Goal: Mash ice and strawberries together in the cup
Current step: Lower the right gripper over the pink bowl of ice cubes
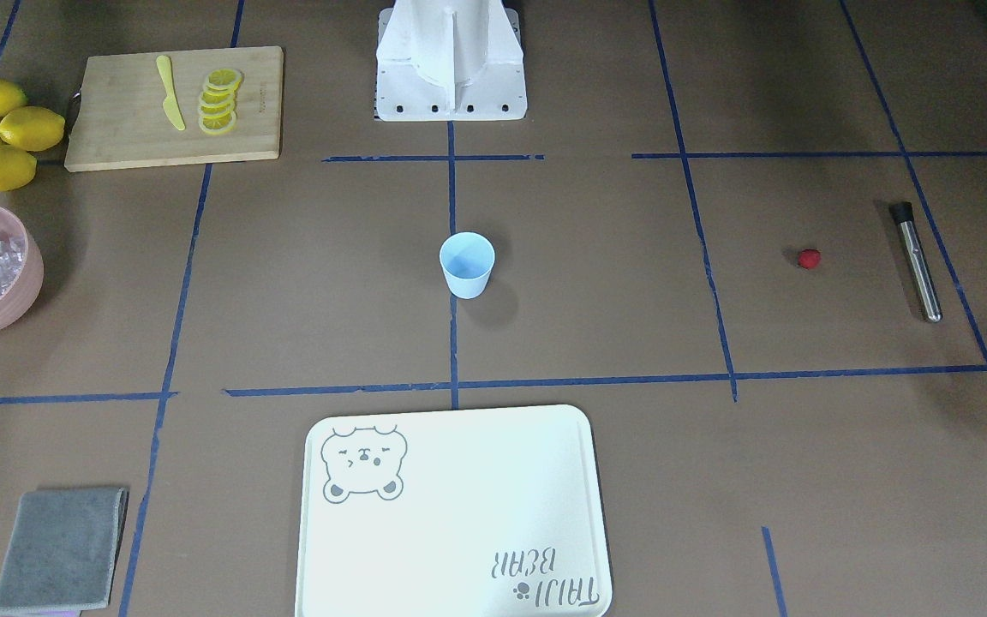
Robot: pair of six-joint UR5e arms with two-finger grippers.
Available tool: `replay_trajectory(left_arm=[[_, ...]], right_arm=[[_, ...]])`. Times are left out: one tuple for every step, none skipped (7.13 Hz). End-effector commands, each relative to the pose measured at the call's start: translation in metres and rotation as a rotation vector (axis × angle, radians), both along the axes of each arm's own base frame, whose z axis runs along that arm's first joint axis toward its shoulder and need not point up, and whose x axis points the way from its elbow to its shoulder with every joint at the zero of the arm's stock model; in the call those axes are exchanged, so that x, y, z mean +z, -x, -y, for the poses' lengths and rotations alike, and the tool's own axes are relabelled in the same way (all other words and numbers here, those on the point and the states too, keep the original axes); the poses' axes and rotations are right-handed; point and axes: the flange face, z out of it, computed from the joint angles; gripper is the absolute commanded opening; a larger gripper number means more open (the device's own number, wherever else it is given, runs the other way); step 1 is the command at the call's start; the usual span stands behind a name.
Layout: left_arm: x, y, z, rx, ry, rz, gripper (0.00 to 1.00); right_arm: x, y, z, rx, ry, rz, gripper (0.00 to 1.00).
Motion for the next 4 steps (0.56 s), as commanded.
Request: replay_trajectory(left_arm=[[0.000,0.000,0.000,0.000,0.000,-0.001,1.00],[0.000,0.000,0.000,0.000,0.000,-0.002,1.00],[0.000,0.000,0.000,0.000,0.000,-0.002,1.00],[0.000,0.000,0.000,0.001,-0.002,-0.001,1.00]], right_arm=[[0.018,0.009,-0.001,-0.023,0.028,-0.014,0.58],[0.021,0.016,-0.002,-0.037,0.033,-0.019,0.58],[0.029,0.023,-0.003,-0.051,0.042,-0.033,0.58],[0.031,0.025,-0.004,-0.056,0.042,-0.043,0.58]])
